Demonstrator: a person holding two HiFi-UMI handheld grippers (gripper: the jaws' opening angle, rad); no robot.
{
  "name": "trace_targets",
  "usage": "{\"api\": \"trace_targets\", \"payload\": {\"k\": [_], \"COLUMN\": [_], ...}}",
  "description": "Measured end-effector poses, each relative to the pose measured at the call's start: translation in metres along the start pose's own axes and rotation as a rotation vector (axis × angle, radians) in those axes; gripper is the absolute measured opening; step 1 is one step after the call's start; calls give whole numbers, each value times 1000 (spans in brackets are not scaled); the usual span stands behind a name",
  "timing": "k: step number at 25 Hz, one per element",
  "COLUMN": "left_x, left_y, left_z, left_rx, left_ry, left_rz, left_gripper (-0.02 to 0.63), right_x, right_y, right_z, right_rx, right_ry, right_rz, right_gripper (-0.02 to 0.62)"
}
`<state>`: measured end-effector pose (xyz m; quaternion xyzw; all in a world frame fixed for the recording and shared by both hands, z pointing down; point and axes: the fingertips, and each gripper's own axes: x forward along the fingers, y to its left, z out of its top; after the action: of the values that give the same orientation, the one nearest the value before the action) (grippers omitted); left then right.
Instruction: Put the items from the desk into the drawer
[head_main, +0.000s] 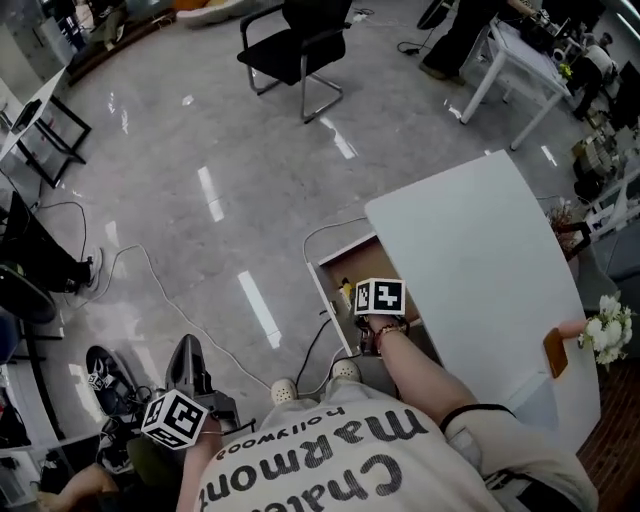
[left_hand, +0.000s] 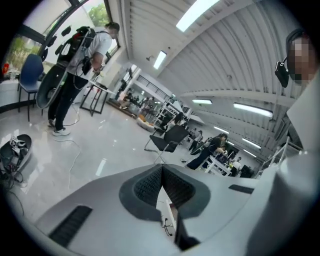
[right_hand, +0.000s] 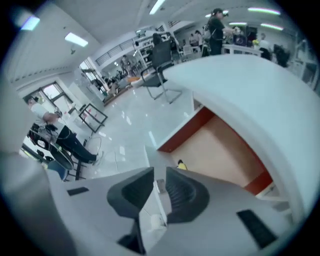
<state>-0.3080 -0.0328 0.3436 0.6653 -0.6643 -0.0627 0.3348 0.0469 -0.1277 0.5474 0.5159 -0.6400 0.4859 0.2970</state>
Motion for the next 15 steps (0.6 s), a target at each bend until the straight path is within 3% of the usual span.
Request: {"api": "trace_targets", "payload": {"k": [5, 10, 15], "left_x": [16, 17, 5], "left_y": [-26, -80, -111], "left_z": [42, 78, 108], "left_rx": [5, 49, 96], "left_ry": [3, 3, -7], "left_rz": [-139, -302, -411], "left_gripper": [3, 2, 2], "right_x": [-76, -165, -242], "right_y": [45, 83, 120], "right_z": [57, 95, 111], "right_rx": [80, 95, 98], "right_ry": [-238, -448, -626], "right_rz": [38, 94, 161], "right_gripper": [24, 23, 17]}}
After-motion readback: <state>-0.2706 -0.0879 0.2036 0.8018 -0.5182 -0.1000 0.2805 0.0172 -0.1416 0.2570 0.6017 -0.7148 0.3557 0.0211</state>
